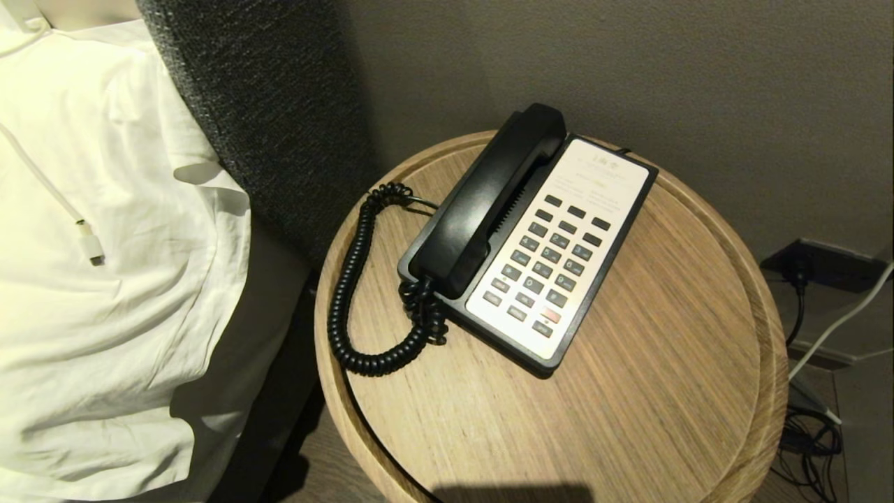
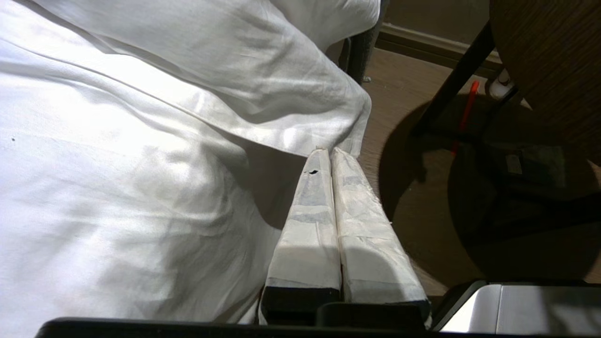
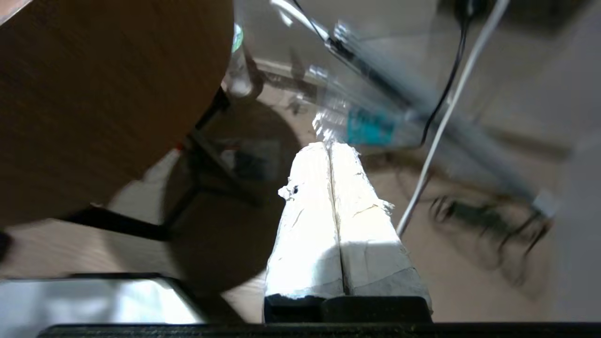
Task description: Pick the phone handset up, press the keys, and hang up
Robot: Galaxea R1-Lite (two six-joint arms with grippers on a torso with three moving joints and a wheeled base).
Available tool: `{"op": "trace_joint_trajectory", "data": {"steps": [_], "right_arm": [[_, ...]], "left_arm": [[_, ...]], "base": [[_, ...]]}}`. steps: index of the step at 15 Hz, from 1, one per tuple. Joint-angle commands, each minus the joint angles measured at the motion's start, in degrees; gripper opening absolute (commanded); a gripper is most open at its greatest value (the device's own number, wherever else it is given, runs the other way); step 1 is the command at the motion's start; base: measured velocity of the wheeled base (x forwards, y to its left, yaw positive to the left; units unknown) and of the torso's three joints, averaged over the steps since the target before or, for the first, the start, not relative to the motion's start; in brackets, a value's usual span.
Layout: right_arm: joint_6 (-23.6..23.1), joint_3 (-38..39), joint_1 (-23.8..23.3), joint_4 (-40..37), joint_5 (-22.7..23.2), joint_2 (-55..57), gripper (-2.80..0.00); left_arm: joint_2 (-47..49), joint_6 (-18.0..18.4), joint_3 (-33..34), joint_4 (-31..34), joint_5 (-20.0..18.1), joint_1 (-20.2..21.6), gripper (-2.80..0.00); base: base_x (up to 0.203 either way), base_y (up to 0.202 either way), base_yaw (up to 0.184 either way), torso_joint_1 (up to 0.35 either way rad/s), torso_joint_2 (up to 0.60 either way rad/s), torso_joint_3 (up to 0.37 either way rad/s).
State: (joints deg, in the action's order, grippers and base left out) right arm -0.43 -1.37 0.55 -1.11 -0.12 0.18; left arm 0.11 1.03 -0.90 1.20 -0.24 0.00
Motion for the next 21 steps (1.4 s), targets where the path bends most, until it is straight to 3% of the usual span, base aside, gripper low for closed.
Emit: {"op": "trace_joint_trajectory", "data": {"steps": [1, 4, 7, 21], "right_arm": [[-0.8, 1.4, 0.0, 0.8, 0.1, -0.2, -2.80], [-0.7, 1.4, 0.0, 1.0, 0.0, -0.2, -2.80], [-2.5, 1.5, 0.0, 0.9, 0.4, -0.2, -2.80], [-1.2, 1.4, 0.0, 0.9, 0.1, -0.2, -2.80]], "left_arm": [[0.0, 0.4, 0.5, -0.2, 0.0, 0.0, -2.80], [0.0, 4.0, 0.4, -0.1, -0.9, 0.1, -2.80], [0.0, 4.2, 0.1, 0.8, -0.7, 0.1, -2.80], [0.0, 2.7, 0.8, -0.3, -0.3, 0.1, -2.80]], "base": [[0.000, 0.000, 0.000, 0.000, 0.00, 0.000], [0.000, 0.000, 0.000, 0.000, 0.00, 0.000], [0.000, 0.000, 0.000, 0.000, 0.00, 0.000], [0.000, 0.000, 0.000, 0.000, 0.00, 0.000]]}}
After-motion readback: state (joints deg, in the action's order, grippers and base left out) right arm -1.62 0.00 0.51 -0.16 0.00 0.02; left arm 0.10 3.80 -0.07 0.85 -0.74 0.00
